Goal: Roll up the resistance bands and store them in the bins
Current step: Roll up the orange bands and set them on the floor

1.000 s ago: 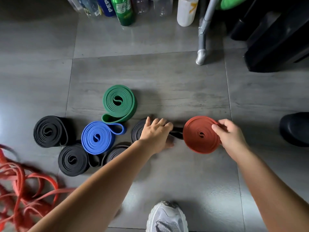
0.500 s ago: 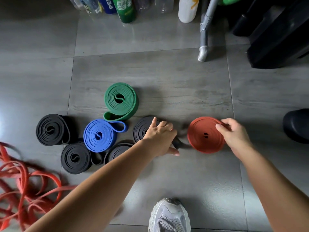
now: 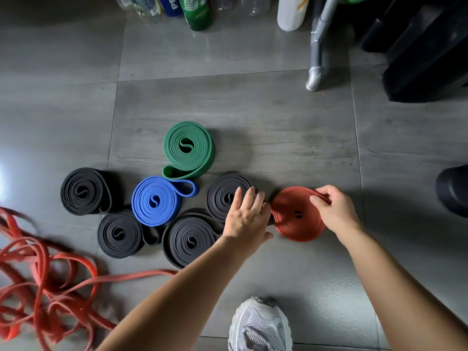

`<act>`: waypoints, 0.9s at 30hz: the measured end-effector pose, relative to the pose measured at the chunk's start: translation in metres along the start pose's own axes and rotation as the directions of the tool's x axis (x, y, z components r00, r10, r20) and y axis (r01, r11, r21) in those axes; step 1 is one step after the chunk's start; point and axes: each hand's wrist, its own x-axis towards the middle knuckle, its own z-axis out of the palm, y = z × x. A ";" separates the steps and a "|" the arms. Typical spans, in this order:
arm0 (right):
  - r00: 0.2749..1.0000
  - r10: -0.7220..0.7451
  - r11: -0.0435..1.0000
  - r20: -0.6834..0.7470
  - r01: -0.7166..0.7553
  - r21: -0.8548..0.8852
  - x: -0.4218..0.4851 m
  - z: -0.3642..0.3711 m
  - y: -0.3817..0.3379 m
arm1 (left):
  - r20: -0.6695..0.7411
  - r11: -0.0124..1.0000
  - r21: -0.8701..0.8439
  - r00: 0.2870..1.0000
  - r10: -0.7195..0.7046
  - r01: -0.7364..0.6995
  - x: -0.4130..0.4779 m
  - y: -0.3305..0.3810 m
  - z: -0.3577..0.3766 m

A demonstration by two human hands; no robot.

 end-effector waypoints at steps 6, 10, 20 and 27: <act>0.999 0.023 1.000 -0.036 -0.023 0.004 -0.002 -0.009 0.009 | -0.153 0.986 0.097 0.977 0.148 -0.134 0.000 0.010 -0.018; 0.999 0.021 0.999 -0.036 -0.020 0.033 -0.004 -0.009 0.007 | -0.146 0.939 0.240 0.947 0.287 -0.247 -0.015 -0.003 -0.015; 1.000 -0.029 0.994 0.002 0.029 -0.103 -0.018 0.023 -0.019 | -0.199 0.996 -0.031 0.977 0.074 -0.082 -0.032 -0.010 -0.004; 0.975 -0.128 0.917 -0.182 0.047 -0.397 -0.039 0.038 -0.023 | -0.147 0.988 -0.115 0.982 -0.118 0.101 -0.033 0.006 -0.002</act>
